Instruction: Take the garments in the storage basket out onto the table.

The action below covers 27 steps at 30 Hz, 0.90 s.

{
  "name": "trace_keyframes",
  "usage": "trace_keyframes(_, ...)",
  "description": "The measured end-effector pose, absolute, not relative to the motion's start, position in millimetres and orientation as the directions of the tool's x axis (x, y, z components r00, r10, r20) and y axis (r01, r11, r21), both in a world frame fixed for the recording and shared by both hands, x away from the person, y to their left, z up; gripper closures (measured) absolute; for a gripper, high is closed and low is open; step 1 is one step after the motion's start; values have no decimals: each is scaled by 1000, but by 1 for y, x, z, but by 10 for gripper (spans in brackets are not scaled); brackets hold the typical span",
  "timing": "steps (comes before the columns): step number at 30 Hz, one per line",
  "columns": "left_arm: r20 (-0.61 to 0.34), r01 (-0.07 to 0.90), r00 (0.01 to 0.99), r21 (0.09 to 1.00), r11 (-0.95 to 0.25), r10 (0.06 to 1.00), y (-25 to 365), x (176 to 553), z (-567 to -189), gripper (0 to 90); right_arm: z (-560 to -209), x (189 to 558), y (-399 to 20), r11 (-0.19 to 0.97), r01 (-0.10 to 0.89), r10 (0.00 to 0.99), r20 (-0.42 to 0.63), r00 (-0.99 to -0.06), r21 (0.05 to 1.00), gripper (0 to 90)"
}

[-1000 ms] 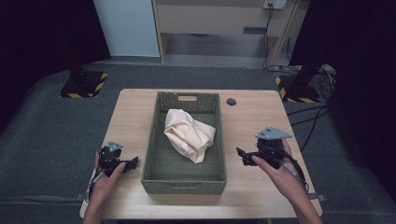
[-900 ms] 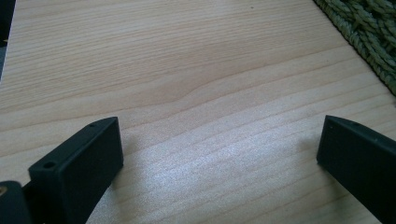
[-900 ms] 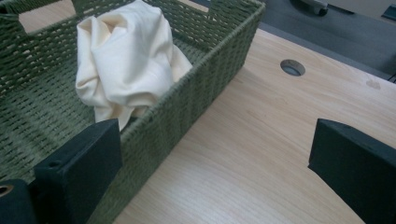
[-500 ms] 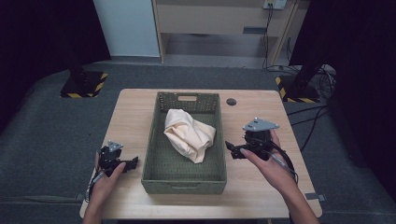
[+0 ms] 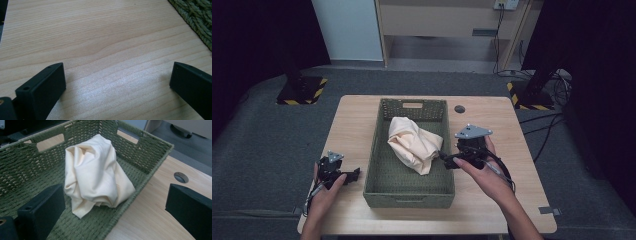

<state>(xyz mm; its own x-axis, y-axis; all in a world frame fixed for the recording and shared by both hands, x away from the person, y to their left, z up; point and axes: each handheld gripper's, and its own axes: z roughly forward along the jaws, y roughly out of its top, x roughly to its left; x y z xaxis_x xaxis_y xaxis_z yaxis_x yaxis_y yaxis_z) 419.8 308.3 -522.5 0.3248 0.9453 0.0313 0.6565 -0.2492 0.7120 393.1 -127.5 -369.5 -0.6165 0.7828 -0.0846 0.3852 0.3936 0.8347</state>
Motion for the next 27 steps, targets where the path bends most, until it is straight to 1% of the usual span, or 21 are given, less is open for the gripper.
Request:
trace_keyframes(11,31,656,325,712,-249,945,308,420,-522,0,-376,400,-95,390,380,760,-61,-647,839,25)
trace_keyframes(19,31,656,325,712,-249,945,308,420,-523,0,-377,406,-75,411,367,744,-75,-664,834,24)
trace_keyframes(27,31,656,325,712,-249,945,308,420,-522,0,-384,419,-57,410,387,742,-55,-668,826,24)
